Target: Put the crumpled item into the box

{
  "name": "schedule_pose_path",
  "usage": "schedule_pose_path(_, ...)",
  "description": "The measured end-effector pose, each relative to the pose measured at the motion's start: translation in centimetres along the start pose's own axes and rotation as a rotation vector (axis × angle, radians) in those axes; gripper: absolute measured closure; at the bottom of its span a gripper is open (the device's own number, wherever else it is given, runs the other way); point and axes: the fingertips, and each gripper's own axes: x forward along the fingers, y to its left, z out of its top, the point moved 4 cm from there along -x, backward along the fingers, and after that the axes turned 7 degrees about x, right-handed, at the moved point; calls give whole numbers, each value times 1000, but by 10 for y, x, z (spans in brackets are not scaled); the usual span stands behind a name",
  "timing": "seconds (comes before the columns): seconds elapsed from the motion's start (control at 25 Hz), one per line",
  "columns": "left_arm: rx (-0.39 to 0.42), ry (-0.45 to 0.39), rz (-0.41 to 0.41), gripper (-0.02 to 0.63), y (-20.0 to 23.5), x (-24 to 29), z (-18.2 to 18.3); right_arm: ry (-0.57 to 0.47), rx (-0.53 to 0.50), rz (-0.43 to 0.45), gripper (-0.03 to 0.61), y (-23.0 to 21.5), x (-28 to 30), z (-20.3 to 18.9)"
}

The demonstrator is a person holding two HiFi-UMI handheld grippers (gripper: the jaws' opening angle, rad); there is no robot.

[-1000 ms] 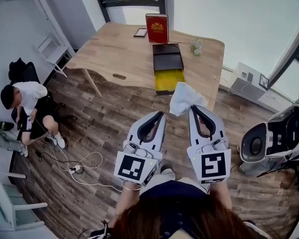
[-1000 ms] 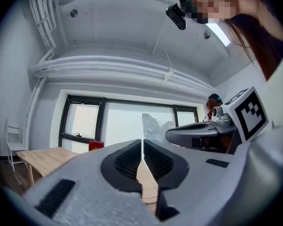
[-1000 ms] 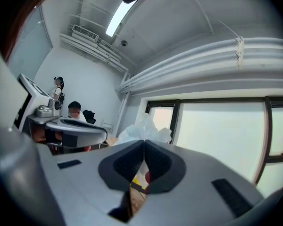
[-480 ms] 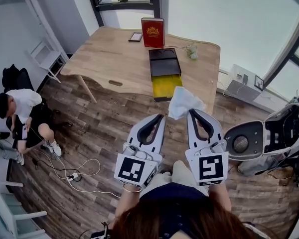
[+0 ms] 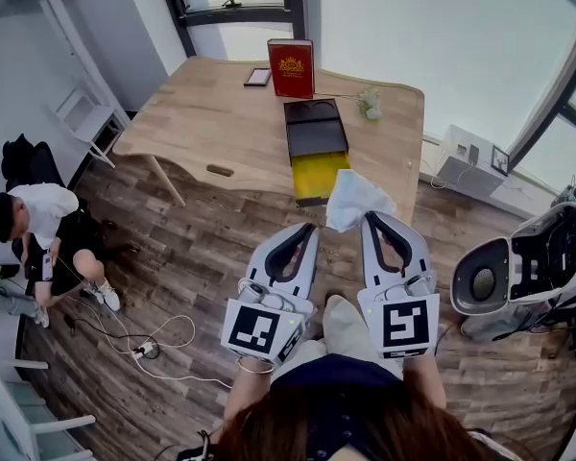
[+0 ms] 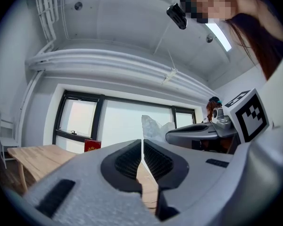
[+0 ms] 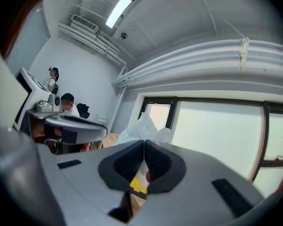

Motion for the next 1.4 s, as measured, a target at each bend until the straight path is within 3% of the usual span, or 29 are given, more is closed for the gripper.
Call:
schedule_pose_path(0.6,18,3,4,578,23,39,-4,-6,-15,4,552,-23,43,-2)
schedule_pose_path(0.8,11,69,6,578,33,50,-10,1,-25,15,552,-28,60,-3)
schedule_pose_path(0.96,12,25,10,578,40,65,-11,8,-15,23,552,-36,74,-8)
schedule_pose_path(1.4,21,43,22,577,56,97,-19,37,-32,62,552,-52,112,-22)
